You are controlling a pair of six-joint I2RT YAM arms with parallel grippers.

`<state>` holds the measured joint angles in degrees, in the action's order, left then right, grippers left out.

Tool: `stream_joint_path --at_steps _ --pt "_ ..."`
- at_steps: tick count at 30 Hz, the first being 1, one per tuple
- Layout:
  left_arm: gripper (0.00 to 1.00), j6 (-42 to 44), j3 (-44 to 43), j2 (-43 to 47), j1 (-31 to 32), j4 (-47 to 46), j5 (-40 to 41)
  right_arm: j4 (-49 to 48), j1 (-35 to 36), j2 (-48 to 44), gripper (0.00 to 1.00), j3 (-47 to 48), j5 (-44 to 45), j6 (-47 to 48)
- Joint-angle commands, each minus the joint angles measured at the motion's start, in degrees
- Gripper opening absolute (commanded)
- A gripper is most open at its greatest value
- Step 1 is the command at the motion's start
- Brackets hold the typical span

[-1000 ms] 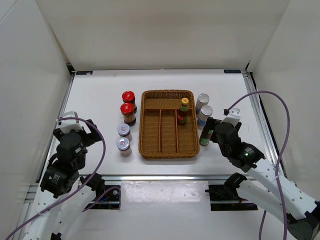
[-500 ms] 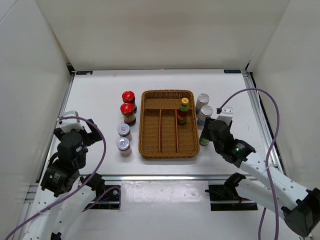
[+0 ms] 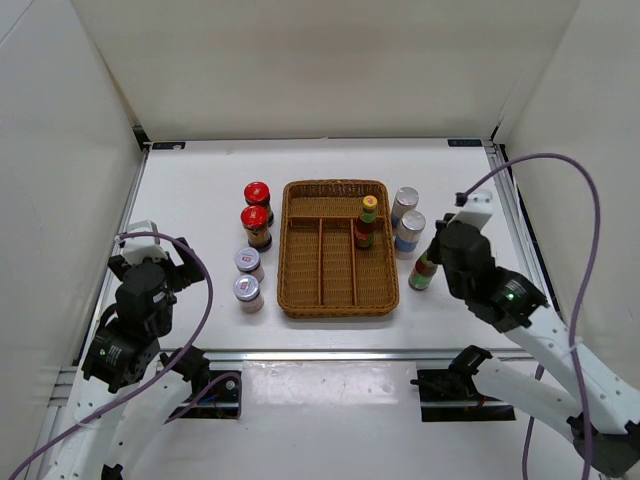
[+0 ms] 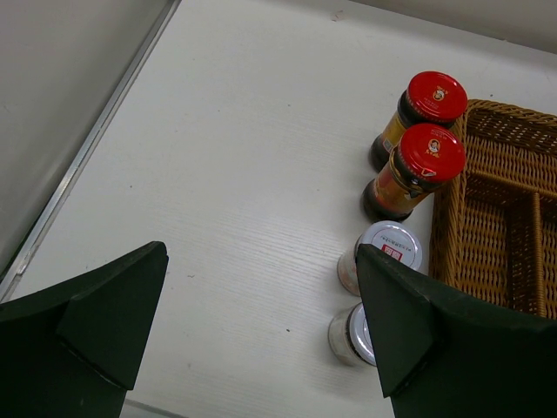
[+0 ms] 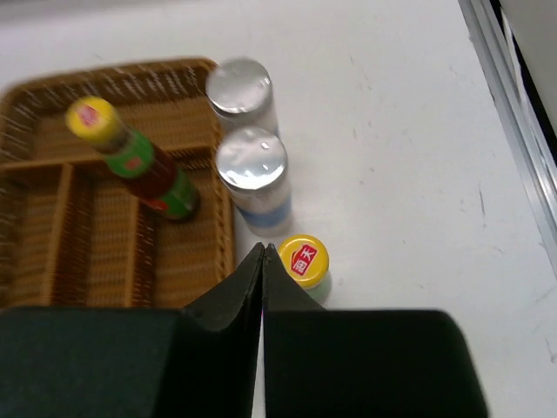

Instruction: Organize the condiment bottles

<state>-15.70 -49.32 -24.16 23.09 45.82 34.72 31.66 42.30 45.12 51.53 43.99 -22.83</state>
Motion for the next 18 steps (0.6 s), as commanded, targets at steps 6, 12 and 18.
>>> stream_joint_path --at_steps 6,12,18 --pt "1.00 0.1 0.1 0.1 0.2 -0.7 -0.1 -0.5 1.5 -1.7 0.00 4.5 -5.2 1.6" --pt "1.00 0.1 0.1 0.6 0.2 -0.7 -0.1 -1.9 1.5 -0.2 0.73 1.8 -2.5 1.6" --pt "1.00 0.1 0.1 0.6 0.2 -0.7 -0.1 -1.2 1.5 4.3 0.96 -2.0 3.0 -1.9"
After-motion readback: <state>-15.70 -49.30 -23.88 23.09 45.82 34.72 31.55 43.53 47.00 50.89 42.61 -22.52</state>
